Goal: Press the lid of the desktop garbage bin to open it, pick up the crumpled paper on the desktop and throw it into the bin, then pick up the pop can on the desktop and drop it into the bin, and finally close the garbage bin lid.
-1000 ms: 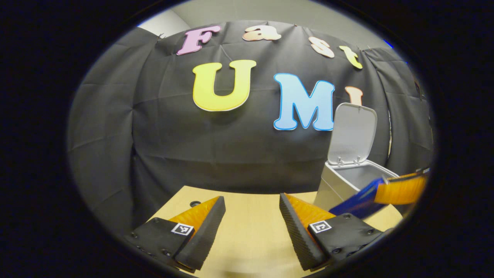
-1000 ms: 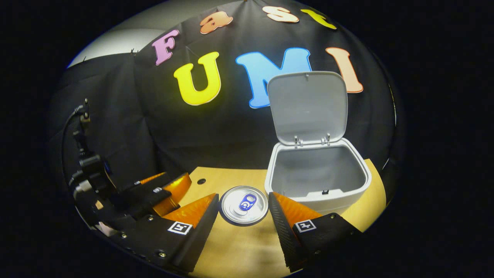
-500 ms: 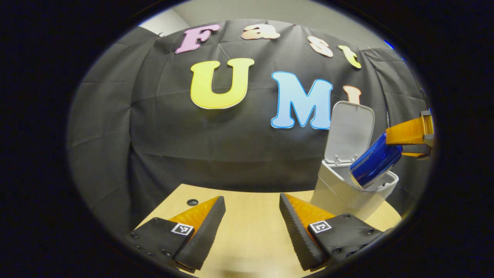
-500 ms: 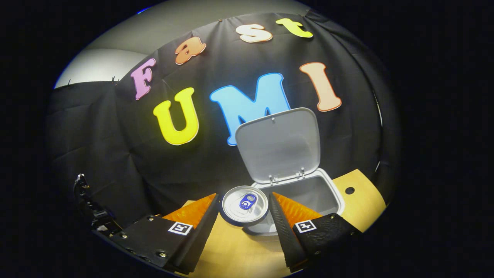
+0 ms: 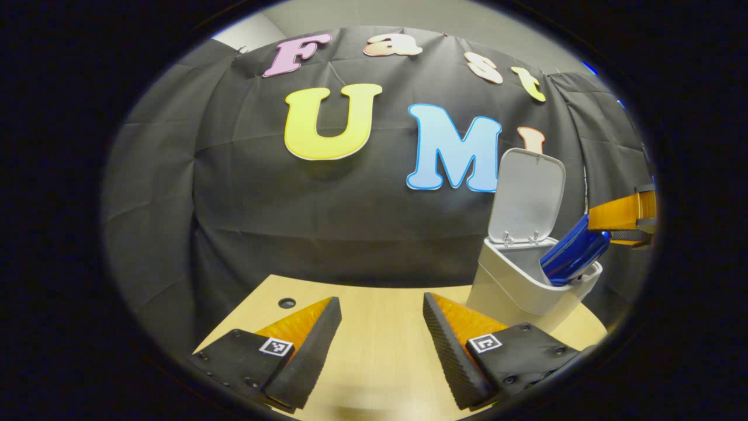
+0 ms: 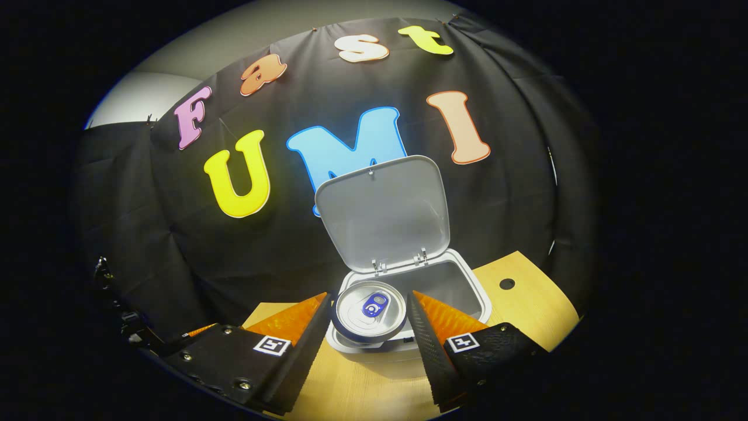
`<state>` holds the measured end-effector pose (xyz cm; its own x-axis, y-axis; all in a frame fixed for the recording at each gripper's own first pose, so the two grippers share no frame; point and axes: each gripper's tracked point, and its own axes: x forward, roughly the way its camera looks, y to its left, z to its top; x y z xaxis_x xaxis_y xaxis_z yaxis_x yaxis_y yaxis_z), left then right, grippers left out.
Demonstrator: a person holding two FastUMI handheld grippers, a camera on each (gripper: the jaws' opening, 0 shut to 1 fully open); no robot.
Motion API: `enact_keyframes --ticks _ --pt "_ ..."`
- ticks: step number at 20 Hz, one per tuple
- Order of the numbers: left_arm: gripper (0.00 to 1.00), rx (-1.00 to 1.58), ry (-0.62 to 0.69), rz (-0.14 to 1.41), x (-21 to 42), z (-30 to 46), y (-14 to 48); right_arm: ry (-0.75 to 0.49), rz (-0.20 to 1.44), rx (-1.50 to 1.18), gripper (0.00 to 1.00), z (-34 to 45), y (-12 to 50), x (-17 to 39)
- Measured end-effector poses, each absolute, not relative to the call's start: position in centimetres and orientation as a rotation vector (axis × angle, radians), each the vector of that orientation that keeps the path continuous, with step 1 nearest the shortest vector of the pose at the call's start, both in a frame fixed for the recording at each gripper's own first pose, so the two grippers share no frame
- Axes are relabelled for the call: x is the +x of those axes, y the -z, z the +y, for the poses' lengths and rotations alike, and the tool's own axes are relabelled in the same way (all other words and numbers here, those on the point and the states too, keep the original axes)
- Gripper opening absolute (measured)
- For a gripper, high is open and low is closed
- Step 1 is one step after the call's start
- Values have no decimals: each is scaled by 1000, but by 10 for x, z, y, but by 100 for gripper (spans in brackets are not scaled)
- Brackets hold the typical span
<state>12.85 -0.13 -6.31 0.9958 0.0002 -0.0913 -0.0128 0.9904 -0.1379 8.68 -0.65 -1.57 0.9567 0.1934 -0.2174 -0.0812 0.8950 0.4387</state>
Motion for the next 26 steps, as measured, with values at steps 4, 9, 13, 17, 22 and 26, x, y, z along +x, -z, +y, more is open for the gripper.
enact_keyframes --ticks 4,9,13,17,22,26 --pt "93 -146 -8 97 129 -1 66 -132 252 453 90 -11 12 86" --pt "94 -144 -2 99 129 -4 66 -104 233 413 91 -23 4 88" --pt "94 -149 1 105 127 -4 70 -99 197 384 91 -30 -15 101" --pt "94 -159 -4 114 126 0 75 -88 134 374 91 -37 -41 124" --pt "94 -151 -16 124 124 8 80 -64 43 349 91 -44 -76 158" --pt "100 -150 -23 133 122 12 84 -30 -22 344 91 -52 -98 181"
